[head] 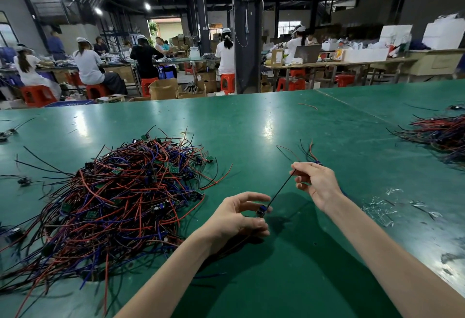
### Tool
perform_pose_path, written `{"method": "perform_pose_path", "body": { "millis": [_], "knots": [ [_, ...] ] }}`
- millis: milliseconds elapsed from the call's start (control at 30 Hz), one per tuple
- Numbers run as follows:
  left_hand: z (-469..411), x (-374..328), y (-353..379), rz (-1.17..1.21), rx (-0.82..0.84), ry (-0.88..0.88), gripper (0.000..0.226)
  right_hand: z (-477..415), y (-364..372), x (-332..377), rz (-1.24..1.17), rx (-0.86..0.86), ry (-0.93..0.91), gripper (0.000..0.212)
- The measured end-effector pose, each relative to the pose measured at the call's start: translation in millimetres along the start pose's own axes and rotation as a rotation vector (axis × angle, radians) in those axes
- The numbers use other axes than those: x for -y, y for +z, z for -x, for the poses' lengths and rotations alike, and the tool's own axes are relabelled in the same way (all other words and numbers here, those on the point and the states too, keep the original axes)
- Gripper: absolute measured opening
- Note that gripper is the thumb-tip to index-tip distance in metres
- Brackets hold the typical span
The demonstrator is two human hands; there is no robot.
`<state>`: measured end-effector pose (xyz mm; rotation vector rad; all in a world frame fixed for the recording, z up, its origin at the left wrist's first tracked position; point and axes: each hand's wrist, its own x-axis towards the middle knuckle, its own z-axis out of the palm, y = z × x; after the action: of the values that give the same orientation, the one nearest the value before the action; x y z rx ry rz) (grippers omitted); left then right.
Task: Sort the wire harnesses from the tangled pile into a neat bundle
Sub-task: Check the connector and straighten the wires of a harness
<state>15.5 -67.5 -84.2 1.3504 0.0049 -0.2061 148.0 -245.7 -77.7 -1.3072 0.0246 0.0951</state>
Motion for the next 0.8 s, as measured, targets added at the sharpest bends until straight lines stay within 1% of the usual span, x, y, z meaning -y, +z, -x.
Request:
{"method": "perform_pose_path", "body": {
  "millis": [67,167,267,433,533,667,800],
  "knots": [
    [0.6,0.2,-1.7,-0.008,0.008,-0.003,0.038,-0.3,-0.2,-0.2,-0.012,0.011,0.010,0.007],
    [3.4,0.0,-3.8,-0.059,0.050,-0.068,0.039,1.1,1.3,-0.5,-0.027,0.051,0.014,0.007],
    [4.9,-0.6,-4.8,-0.076,0.076,-0.095,0.039,3.0,2.7,0.4,-0.038,0.072,0.017,0.006],
    [5.9,-2.0,-3.5,-0.079,0.077,-0.089,0.039,4.5,2.7,2.3,-0.071,0.070,0.021,0.010],
    [5.6,-2.3,-2.3,-0.072,0.070,-0.067,0.040,4.7,2.9,3.8,-0.090,0.076,0.005,0.009],
    [4.9,-1.8,-2.3,-0.062,0.079,-0.065,0.041,5.9,3.1,4.3,-0.061,0.096,-0.016,0.012],
    [5.6,-2.2,-2.1,-0.073,0.091,-0.076,0.041,6.4,4.0,4.5,-0.040,0.073,-0.012,0.012]
  ]
}}
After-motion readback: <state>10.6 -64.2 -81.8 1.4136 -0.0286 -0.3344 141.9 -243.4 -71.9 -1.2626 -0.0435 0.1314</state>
